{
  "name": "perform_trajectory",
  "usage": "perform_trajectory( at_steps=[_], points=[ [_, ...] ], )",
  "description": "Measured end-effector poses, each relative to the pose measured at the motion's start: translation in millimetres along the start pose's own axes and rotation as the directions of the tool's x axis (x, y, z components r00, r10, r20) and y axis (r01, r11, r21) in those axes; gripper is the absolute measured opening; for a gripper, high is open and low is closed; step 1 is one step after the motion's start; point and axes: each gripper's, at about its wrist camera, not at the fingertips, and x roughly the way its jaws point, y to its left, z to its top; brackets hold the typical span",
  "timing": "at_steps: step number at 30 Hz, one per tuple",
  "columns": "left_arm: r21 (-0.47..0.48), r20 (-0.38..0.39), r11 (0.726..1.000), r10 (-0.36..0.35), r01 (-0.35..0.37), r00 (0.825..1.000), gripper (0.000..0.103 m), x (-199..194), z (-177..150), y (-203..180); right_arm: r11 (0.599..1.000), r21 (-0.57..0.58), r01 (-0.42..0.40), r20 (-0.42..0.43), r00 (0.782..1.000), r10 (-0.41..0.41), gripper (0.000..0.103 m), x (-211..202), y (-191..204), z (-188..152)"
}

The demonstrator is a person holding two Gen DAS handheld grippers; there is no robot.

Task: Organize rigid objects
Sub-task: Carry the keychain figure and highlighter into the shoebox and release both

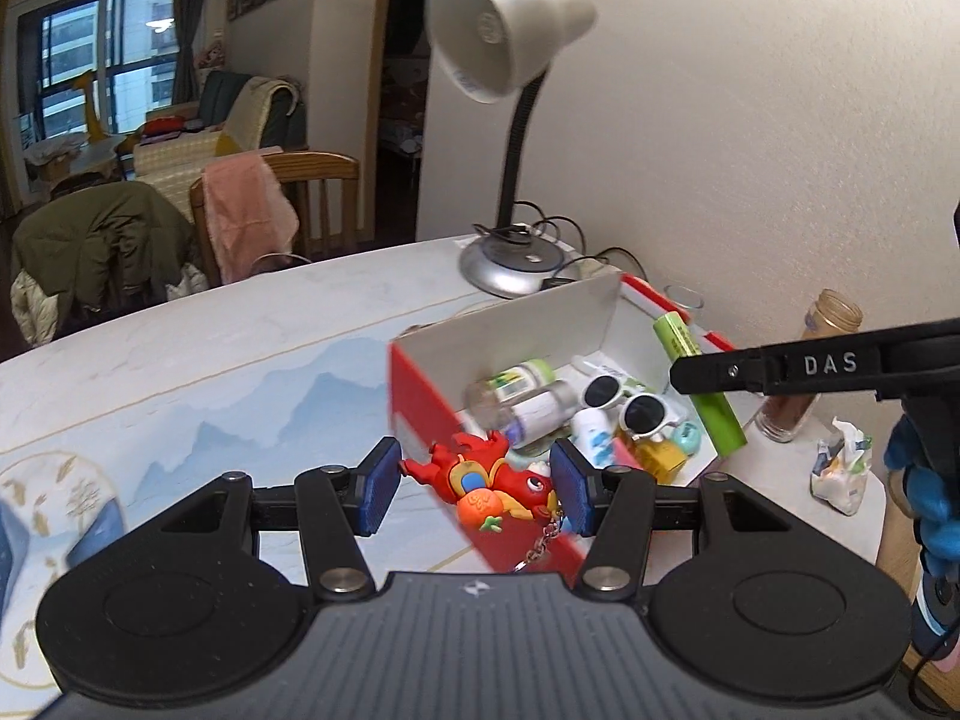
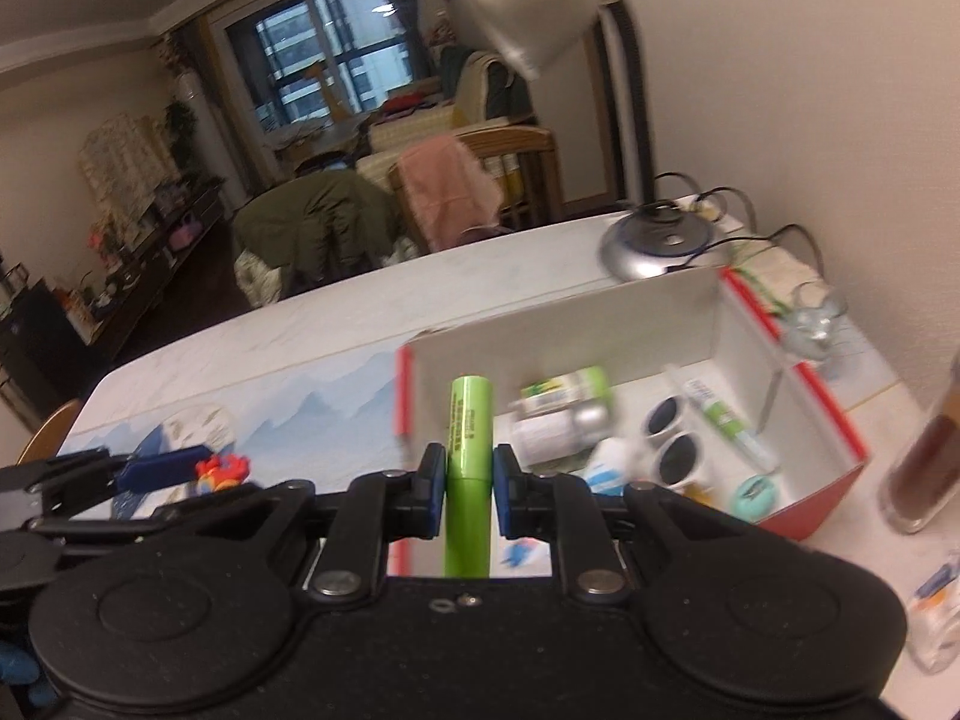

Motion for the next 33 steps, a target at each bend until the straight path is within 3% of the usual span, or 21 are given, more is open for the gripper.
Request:
perform_trajectory(
  at_steps=[16,33],
  points=[
    [0.053,-0.095,0.999,0.003,0.002,0.995,0.054,93.7,39.9,-54.7,0.994,0.058,0.088,-0.011,0.996,-0.088,0.015,25.2,-90.2,19.4],
    [0.140,-0.267,0.989,0.086,-0.049,0.960,0.054,179.4,29.5,-67.3,0.989,-0.021,0.143,-0.181,0.973,-0.145,0.015,90.9,-119.2,4.6]
  ],
)
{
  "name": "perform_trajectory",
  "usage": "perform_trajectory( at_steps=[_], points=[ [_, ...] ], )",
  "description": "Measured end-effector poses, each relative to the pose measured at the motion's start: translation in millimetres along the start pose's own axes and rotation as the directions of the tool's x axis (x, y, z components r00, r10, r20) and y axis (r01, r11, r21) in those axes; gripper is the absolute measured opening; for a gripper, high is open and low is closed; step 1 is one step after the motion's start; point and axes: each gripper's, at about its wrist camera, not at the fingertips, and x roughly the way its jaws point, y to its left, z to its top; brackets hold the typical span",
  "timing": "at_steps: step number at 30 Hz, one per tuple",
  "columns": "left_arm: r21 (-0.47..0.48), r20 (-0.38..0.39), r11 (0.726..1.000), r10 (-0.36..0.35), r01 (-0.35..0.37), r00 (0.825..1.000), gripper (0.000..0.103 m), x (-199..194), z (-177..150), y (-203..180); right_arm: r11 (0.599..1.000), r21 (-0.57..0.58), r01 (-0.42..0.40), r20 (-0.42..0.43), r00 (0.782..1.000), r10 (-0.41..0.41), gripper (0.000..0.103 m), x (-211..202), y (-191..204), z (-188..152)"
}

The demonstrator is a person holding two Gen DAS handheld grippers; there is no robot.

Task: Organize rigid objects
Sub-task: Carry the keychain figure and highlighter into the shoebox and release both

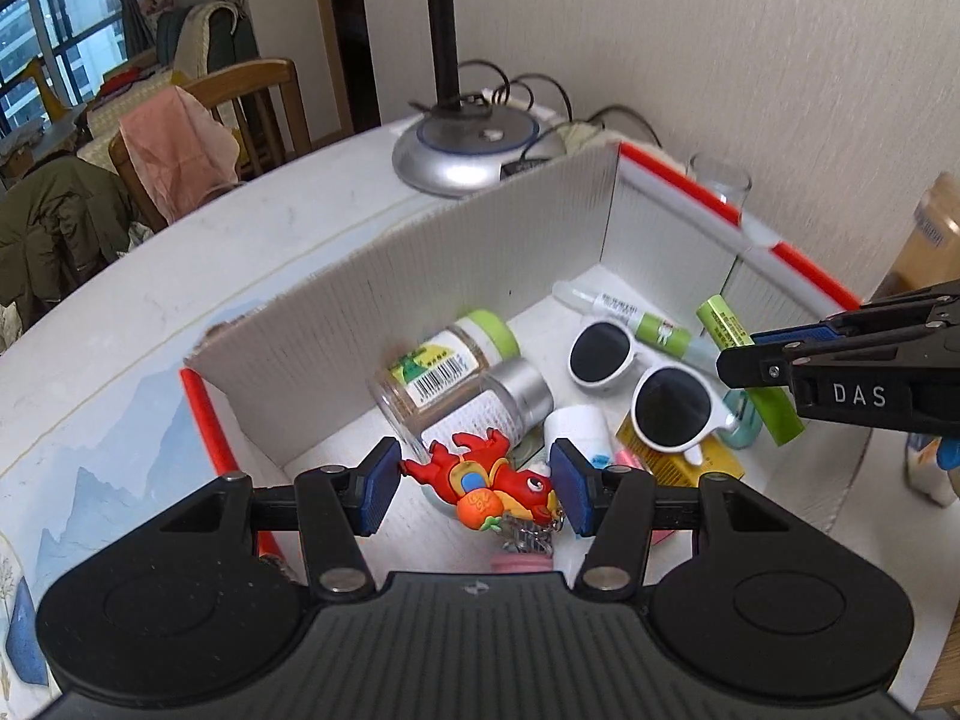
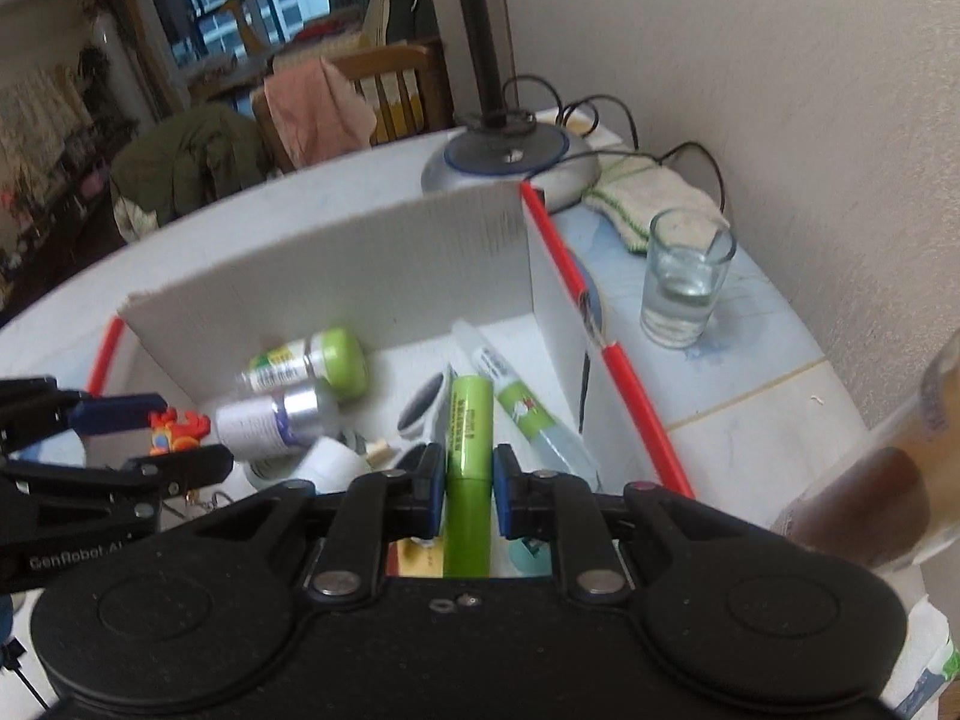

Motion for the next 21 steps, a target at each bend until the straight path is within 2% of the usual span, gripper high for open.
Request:
perform_trajectory(
  at_steps=[11,15,21],
  points=[
    [0.004,-0.082,1.000,0.003,-0.002,0.997,0.054,24.9,-0.8,-4.4,1.000,-0.005,-0.008,-0.041,0.999,0.007,0.016,8.9,2.0,-9.0],
    [-0.001,-0.113,1.000,0.003,-0.004,0.994,0.054,30.3,-0.8,-2.7,1.000,0.000,-0.009,-0.044,0.999,0.009,0.020,9.9,-0.4,-5.7],
    [-0.013,-0.116,1.000,-0.004,0.003,0.993,0.054,28.2,-1.0,-2.3,1.000,0.008,-0.009,-0.041,0.999,0.009,0.026,7.4,-2.0,-4.0]
  ],
)
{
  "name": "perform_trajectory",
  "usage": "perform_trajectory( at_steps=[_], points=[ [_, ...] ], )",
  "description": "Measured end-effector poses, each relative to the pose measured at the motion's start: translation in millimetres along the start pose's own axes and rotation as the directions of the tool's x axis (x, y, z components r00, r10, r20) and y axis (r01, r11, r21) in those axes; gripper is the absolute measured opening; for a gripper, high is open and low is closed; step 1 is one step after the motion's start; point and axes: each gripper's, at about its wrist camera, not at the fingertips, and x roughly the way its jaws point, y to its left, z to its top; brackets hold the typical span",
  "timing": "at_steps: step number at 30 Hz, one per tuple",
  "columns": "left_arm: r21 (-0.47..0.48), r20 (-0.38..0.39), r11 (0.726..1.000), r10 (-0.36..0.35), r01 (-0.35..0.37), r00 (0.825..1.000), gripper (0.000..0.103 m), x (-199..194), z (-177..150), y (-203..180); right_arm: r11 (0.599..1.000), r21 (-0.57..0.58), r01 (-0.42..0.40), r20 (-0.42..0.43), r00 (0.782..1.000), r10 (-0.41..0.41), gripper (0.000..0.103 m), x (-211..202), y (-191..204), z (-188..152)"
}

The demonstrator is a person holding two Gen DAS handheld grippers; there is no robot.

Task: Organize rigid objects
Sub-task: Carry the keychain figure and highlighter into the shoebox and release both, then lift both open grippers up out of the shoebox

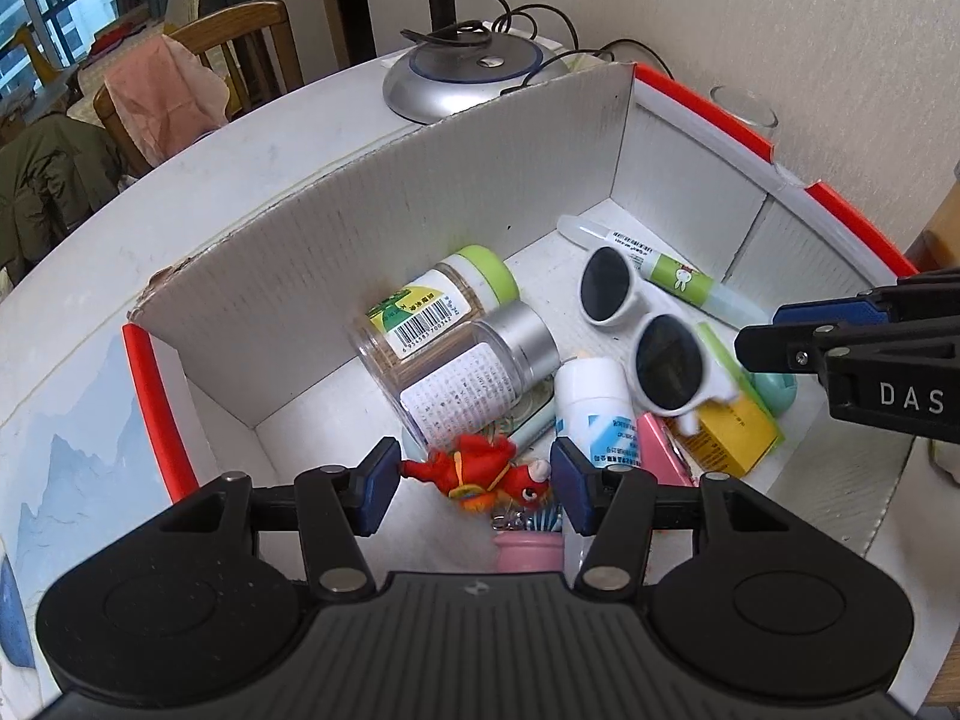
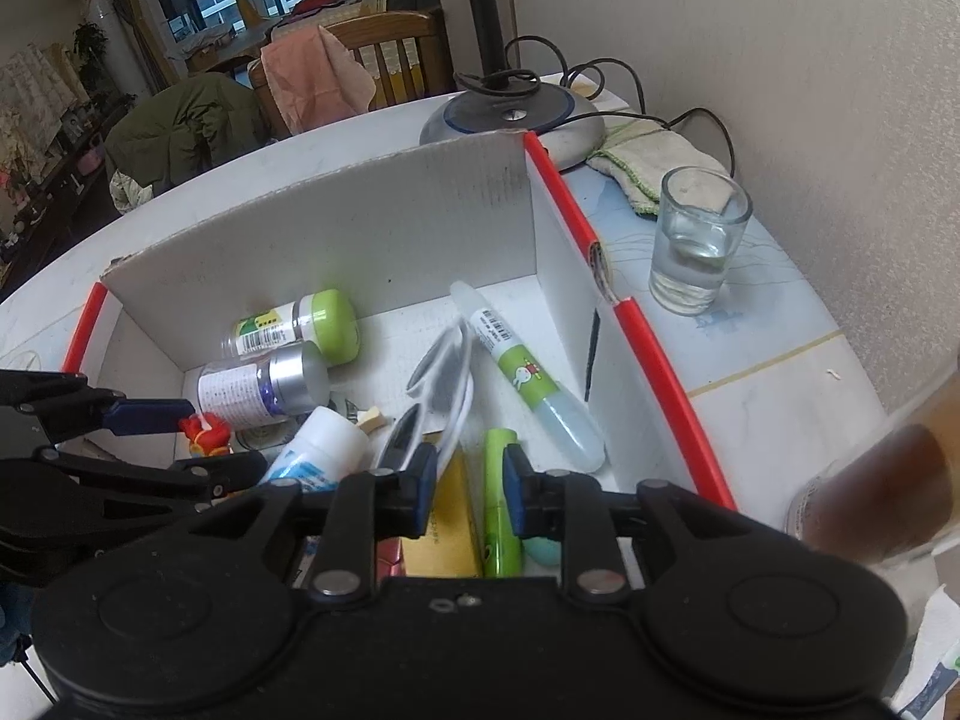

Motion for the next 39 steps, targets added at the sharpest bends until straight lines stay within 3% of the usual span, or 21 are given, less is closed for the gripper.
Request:
perform_trajectory(
  at_steps=[14,17,20,28,33,39],
  points=[
    [-0.075,0.071,0.996,-0.048,0.053,0.996,0.056,-34.9,-16.0,10.8,1.000,0.005,-0.021,0.046,0.999,0.020,0.034,-26.4,10.8,-5.0],
    [-0.079,0.103,0.995,-0.047,0.055,0.994,0.064,-48.1,-20.3,13.7,1.000,0.002,-0.027,0.066,0.997,0.027,0.037,-35.9,17.1,-8.0],
    [-0.081,0.137,0.994,-0.059,0.070,0.989,0.065,-63.9,-25.0,16.1,0.999,-0.001,-0.037,0.085,0.996,0.037,0.039,-45.8,23.6,-11.3],
    [-0.078,0.229,0.991,-0.085,0.105,0.970,0.065,-106.2,-38.4,23.3,0.998,-0.001,-0.069,0.138,0.988,0.069,0.043,-74.7,42.5,-20.3],
    [-0.081,0.283,0.990,-0.089,0.116,0.955,0.067,-129.7,-48.4,28.6,0.997,-0.009,-0.082,0.192,0.978,0.082,0.056,-98.5,54.5,-28.5],
    [-0.082,0.347,0.986,-0.106,0.142,0.932,0.068,-156.2,-58.7,36.8,0.996,-0.017,-0.082,0.259,0.962,0.084,0.060,-125.6,70.9,-38.1]
  ],
)
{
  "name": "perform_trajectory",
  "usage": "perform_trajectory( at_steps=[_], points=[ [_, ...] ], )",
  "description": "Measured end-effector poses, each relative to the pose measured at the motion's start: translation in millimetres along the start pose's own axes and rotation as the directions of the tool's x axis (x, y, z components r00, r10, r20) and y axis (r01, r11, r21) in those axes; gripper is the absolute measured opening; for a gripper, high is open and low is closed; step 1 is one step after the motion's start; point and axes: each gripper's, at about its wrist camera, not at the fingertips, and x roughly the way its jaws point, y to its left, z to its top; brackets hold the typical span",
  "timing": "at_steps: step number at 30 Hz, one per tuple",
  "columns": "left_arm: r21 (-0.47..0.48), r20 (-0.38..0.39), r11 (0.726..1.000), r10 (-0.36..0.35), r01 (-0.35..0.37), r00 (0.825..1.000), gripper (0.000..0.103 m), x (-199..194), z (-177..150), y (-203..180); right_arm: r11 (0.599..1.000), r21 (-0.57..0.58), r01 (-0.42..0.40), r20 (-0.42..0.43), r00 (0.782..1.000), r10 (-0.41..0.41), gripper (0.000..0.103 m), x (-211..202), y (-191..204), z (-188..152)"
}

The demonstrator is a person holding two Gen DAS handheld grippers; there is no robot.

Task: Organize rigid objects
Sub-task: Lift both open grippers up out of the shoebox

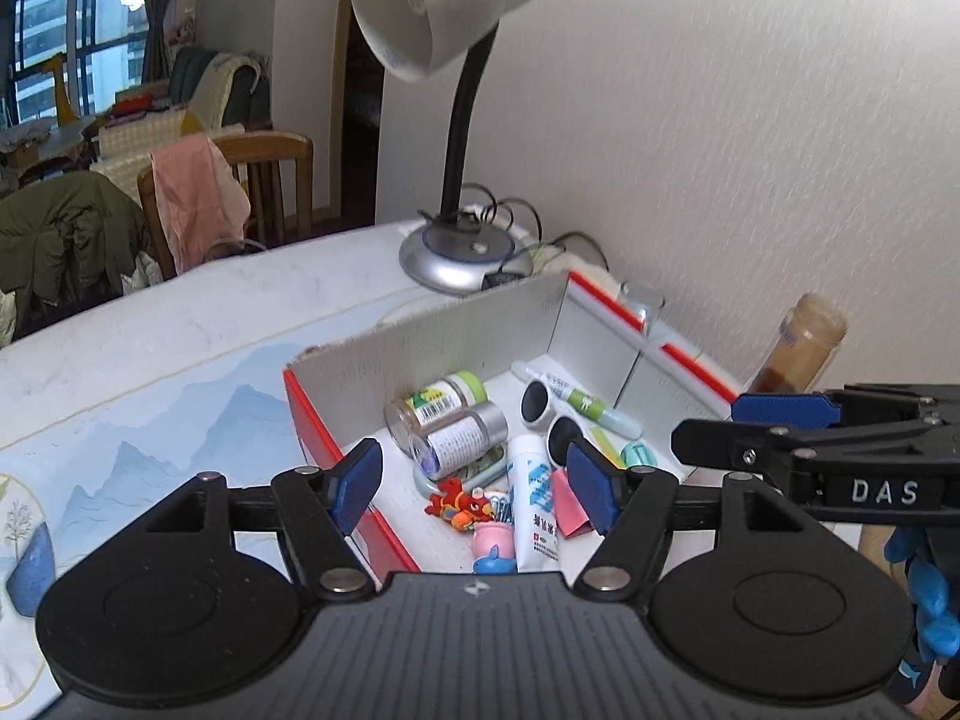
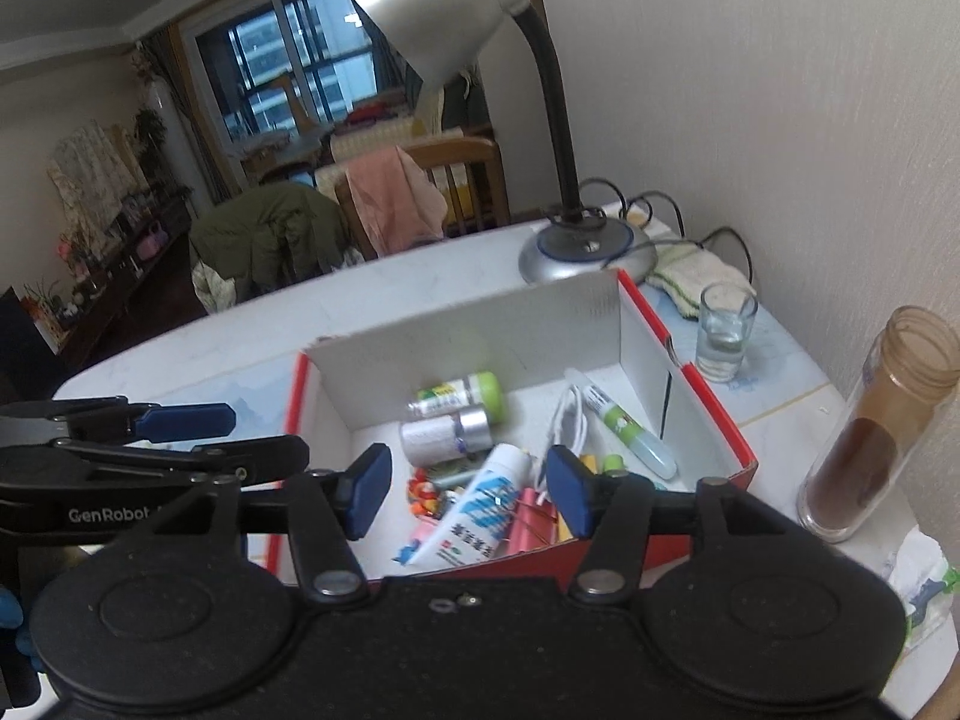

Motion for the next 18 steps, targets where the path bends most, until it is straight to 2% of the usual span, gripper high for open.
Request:
perform_trajectory(
  at_steps=[3,7,11,16,18],
  points=[
    [0.004,0.031,1.000,-0.012,0.012,0.999,0.068,-13.7,-0.6,3.1,1.000,-0.006,0.005,0.031,1.000,-0.005,0.067,-11.1,7.5,-1.6],
    [0.001,0.058,1.000,-0.020,0.020,0.998,0.081,-27.6,-4.0,7.7,1.000,-0.009,0.009,0.055,0.998,-0.008,0.071,-19.8,14.6,-6.6],
    [-0.005,0.059,0.999,-0.034,0.034,0.998,0.081,-36.2,-9.8,11.6,1.000,0.012,0.000,0.070,0.998,-0.001,0.079,-26.1,20.5,-14.2],
    [-0.013,0.055,0.999,-0.039,0.040,0.998,0.089,-45.7,-17.6,14.1,1.000,0.018,-0.004,0.092,0.996,0.002,0.089,-37.3,28.4,-23.7],
    [-0.018,0.058,0.999,-0.041,0.042,0.997,0.091,-49.9,-21.5,14.2,1.000,0.019,0.003,0.098,0.995,-0.005,0.096,-40.7,30.7,-25.4]
  ],
)
